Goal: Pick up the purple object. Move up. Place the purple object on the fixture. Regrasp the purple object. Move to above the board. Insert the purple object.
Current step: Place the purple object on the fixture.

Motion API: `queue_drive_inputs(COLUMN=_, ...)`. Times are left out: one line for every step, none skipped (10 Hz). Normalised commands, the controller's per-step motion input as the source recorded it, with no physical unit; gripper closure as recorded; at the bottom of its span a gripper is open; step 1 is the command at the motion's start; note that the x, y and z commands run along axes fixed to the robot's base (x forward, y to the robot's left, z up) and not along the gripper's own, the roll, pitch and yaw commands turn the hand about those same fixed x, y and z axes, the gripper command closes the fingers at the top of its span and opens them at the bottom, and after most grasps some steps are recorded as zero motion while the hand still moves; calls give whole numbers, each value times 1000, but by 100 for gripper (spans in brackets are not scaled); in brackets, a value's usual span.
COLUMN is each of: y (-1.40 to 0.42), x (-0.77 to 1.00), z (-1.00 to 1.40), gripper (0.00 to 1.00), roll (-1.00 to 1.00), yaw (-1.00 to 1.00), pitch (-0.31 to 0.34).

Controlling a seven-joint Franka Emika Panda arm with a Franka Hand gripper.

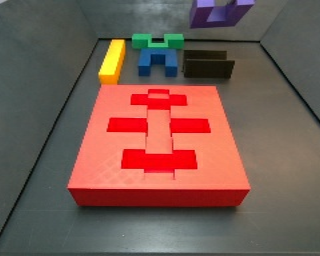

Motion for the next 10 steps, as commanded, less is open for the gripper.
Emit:
queue_drive_inputs(y=360, x=660, z=-20, gripper=100, roll=-769, yaw=-83, pitch=166)
queue_drive_inputs(y=254, x=483, z=-397, gripper=100, roll=-429, yaw=-260, pitch=46)
queue_drive_inputs(y=97, x=0, z=-411, gripper=100, roll=0, yaw=-74, pitch=0)
queue_drive_inputs(y=0, x=-349, z=-274, gripper=100, roll=471, yaw=0, pitch=-86)
queue_drive_inputs(y=-20, x=0, z=-257, gripper=100, roll=606, yaw=-86, pitch=-66)
queue_drive_inputs(y=0, x=0, z=-251, gripper=100, roll=723, yaw=-131, pitch=0)
queue_drive_inputs(y=0, x=0, z=-423, gripper=100, roll=280, yaw=-183, pitch=20)
queue_drive_inputs(y=17, x=0, z=-329, gripper=100, roll=109, yaw=-140, pitch=63)
queue_drive_inputs(y=0, x=0, z=-326, gripper=100, roll=11, yaw=-111, pitch=29)
queue_drive_inputs(y=0, x=0, z=-346, gripper=100, roll=0, yaw=-83, pitch=51)
